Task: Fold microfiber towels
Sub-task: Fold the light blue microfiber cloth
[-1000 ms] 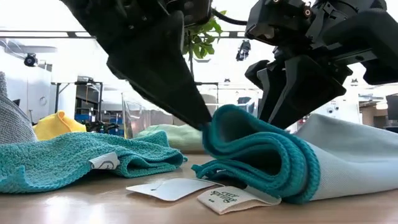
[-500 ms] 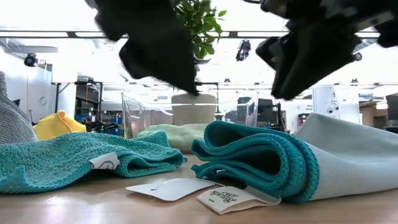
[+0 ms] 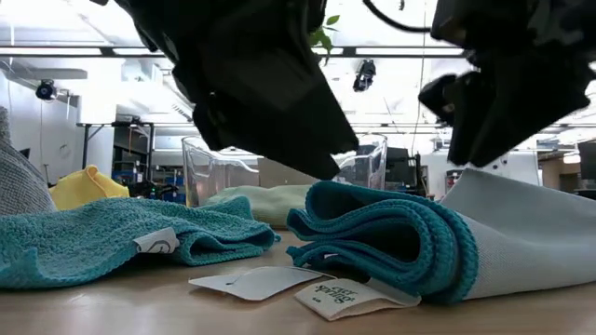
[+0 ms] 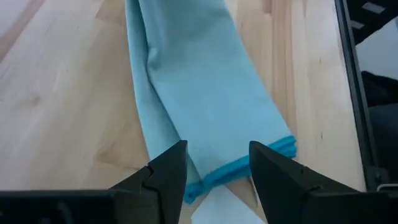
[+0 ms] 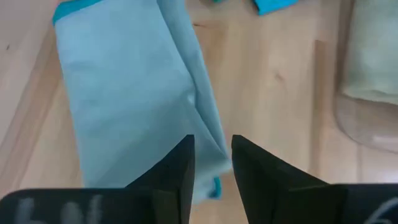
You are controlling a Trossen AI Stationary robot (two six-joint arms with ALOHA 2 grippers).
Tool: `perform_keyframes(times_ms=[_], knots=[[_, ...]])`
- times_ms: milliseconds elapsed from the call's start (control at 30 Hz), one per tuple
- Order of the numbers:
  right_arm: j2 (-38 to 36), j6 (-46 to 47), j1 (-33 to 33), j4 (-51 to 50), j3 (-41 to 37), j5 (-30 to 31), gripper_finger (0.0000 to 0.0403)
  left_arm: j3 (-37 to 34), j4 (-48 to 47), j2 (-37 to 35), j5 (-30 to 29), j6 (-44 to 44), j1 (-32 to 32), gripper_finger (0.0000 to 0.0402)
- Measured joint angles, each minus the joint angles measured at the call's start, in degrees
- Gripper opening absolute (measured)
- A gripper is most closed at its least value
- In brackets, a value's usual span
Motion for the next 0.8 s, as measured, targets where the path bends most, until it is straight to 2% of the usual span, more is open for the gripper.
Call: perform_keyframes(times_ms=[200,400,533,700,800], knots=[[1.26,-0.63,-0.56,2.44,-1.77,0.45,0.0088,-0.15,0.42,1.20,0.18,-2.32,0.05,0.0157],[1.89,-0.71,-0.63,3.07,-1.80,0.01,0.0034,-0.30,0.81,2.19,1.31,-2.78,0.07,0.0144],[1.68,-1.04,-0.48,2.85,-1.84,-0.07,0.0011,-0.35,1.73,2.50,1.90,-1.50,0.07,0.0104],[0.15,-1.58,-0.75,2.51,-1.77,0.35,0.0009,-0.31,0.89,1.72,1.90,2.48,0.11,0.0016],[0.18,-2.17,-1.65,1.09,-2.10,0.62,0.0009,-0.78,0.93,0.90,0.64,3.48,0.12,0.0008]])
